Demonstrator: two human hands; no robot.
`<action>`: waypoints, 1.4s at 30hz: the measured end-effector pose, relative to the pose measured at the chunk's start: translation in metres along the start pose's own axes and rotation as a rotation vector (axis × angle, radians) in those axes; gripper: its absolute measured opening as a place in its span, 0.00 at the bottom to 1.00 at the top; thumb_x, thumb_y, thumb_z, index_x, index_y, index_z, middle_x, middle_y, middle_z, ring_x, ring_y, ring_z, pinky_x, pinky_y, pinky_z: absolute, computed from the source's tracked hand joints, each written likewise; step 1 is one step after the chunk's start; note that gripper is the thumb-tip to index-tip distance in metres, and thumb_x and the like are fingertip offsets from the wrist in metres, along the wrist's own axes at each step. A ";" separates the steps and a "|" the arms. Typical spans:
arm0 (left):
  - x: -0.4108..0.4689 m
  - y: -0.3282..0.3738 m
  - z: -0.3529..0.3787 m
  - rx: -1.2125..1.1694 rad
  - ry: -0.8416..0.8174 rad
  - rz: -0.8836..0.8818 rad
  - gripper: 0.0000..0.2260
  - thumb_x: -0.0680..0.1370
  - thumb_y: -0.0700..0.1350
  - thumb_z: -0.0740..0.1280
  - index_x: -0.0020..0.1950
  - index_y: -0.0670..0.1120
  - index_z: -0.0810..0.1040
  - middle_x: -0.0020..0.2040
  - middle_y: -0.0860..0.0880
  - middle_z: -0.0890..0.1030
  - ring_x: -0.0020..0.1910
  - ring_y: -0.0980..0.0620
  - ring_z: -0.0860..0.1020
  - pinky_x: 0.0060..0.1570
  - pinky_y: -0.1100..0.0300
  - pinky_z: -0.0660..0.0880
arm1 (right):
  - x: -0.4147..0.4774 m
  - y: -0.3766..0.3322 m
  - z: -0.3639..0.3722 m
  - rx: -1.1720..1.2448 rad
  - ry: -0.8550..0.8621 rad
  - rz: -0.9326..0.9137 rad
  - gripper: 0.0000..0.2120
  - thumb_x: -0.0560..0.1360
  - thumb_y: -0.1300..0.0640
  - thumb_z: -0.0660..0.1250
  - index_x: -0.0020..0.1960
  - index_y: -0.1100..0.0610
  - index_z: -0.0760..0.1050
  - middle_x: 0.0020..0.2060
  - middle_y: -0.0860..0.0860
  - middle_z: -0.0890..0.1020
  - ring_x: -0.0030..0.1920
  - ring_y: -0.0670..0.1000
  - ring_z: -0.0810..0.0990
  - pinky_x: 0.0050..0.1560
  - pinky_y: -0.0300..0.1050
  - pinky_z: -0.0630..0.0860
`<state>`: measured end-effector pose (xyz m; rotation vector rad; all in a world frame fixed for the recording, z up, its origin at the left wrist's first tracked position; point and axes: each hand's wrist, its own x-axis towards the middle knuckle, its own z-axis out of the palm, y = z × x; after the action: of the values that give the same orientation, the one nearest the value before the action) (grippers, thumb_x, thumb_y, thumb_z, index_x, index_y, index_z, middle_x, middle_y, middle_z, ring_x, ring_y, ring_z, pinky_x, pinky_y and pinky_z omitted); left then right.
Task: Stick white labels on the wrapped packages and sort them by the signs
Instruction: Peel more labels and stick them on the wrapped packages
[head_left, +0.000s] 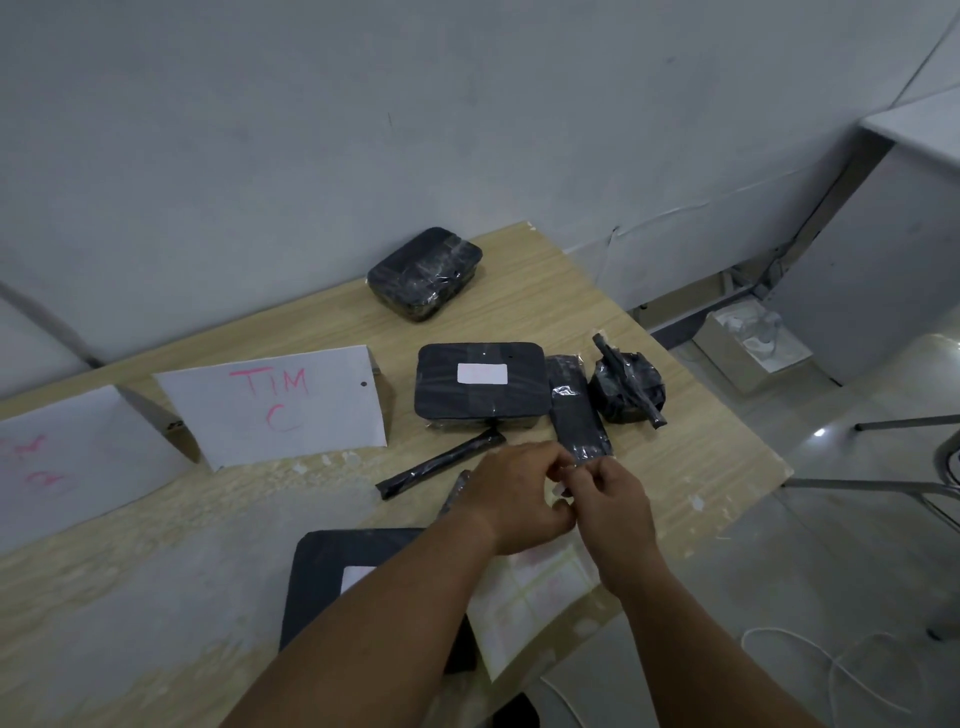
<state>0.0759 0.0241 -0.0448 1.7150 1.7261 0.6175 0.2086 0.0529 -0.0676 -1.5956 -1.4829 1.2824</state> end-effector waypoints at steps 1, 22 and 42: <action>-0.001 -0.003 0.000 -0.046 0.002 -0.015 0.15 0.69 0.51 0.70 0.56 0.53 0.78 0.50 0.58 0.80 0.50 0.57 0.76 0.52 0.54 0.76 | 0.000 -0.002 0.003 0.007 -0.018 -0.001 0.08 0.74 0.53 0.66 0.37 0.53 0.77 0.36 0.53 0.81 0.40 0.55 0.80 0.42 0.54 0.77; -0.010 -0.013 -0.042 -0.867 0.438 -0.454 0.05 0.80 0.42 0.68 0.51 0.49 0.83 0.48 0.52 0.84 0.41 0.54 0.85 0.42 0.63 0.80 | 0.005 -0.027 0.029 0.038 -0.041 -0.121 0.06 0.75 0.46 0.69 0.43 0.47 0.79 0.34 0.46 0.81 0.35 0.46 0.78 0.37 0.45 0.75; -0.009 -0.035 -0.133 -0.341 0.690 -0.386 0.08 0.75 0.47 0.73 0.54 0.50 0.82 0.42 0.52 0.83 0.44 0.55 0.81 0.47 0.61 0.76 | 0.028 -0.114 0.084 -0.095 0.072 -0.267 0.11 0.74 0.45 0.68 0.39 0.50 0.81 0.35 0.43 0.82 0.39 0.44 0.79 0.41 0.44 0.74</action>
<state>-0.0438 0.0261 0.0240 0.9387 2.1654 1.3300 0.0849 0.0872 -0.0004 -1.4282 -1.6680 1.0089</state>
